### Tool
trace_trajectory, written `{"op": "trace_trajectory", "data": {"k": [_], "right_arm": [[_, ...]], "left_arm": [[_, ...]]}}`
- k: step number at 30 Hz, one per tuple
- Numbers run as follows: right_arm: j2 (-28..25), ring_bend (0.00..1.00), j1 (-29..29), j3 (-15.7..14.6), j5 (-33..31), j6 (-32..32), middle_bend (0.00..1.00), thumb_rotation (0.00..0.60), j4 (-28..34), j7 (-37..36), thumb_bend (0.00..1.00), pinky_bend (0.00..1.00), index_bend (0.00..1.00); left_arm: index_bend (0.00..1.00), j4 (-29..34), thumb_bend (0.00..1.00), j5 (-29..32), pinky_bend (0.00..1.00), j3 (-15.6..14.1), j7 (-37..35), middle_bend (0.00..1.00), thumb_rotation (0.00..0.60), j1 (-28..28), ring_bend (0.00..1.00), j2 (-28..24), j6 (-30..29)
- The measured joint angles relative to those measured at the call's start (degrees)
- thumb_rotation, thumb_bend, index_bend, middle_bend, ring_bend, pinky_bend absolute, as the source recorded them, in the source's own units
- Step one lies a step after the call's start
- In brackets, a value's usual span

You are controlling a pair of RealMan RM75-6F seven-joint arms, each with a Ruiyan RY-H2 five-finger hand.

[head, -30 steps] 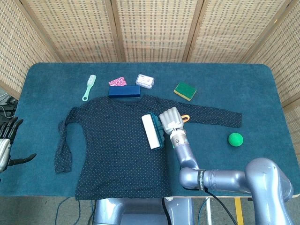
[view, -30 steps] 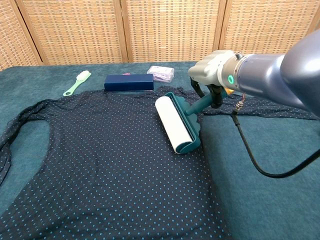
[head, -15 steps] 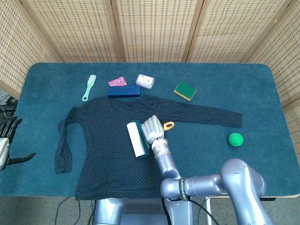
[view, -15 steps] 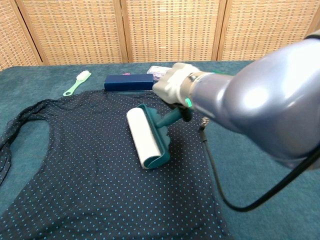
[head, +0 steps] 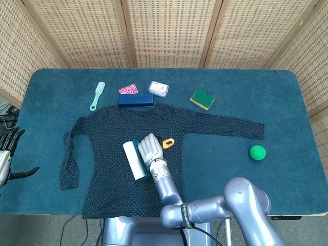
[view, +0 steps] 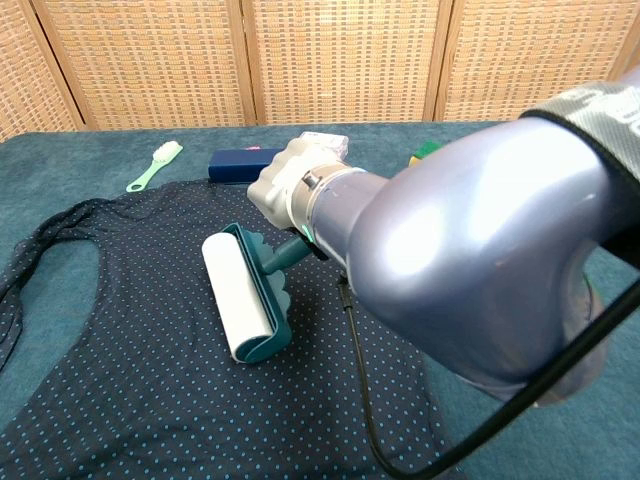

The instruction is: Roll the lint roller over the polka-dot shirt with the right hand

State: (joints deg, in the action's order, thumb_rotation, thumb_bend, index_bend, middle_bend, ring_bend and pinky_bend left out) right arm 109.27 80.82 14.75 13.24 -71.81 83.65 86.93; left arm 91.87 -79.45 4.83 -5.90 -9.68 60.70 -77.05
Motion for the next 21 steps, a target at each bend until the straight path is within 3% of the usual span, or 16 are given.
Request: {"op": "trace_trajectory", "data": {"k": [8, 16, 21], "right_arm": [[-1.6, 1.0, -1.2, -3.83, 0.65, -0.98, 1.0, 0.6, -0.77, 2.43, 0.76, 1.0, 0.74], [-8.99, 1.0, -5.32, -9.47, 3.82, -1.24, 1.0, 0.6, 0.99, 2.5, 0.76, 1.0, 0.74], [-12.12, 1.0, -7.36, -11.41, 5.53, -0.75, 1.0, 0.6, 1.83, 2.16, 0.76, 1.0, 0.74]], "left_arm": [[0.0, -0.09, 0.0, 0.15, 0.0, 0.01, 0.13, 0.0, 0.6, 0.03, 0.0, 0.08, -0.09], [0.0, 0.06, 0.0, 0.58, 0.0, 0.11, 0.45, 0.0, 0.6, -0.27, 0.0, 0.18, 0.48], [0.0, 0.18, 0.0, 0.54, 0.0, 0.1, 0.72, 0.0, 0.6, -0.46, 0.0, 0.23, 0.69]]}}
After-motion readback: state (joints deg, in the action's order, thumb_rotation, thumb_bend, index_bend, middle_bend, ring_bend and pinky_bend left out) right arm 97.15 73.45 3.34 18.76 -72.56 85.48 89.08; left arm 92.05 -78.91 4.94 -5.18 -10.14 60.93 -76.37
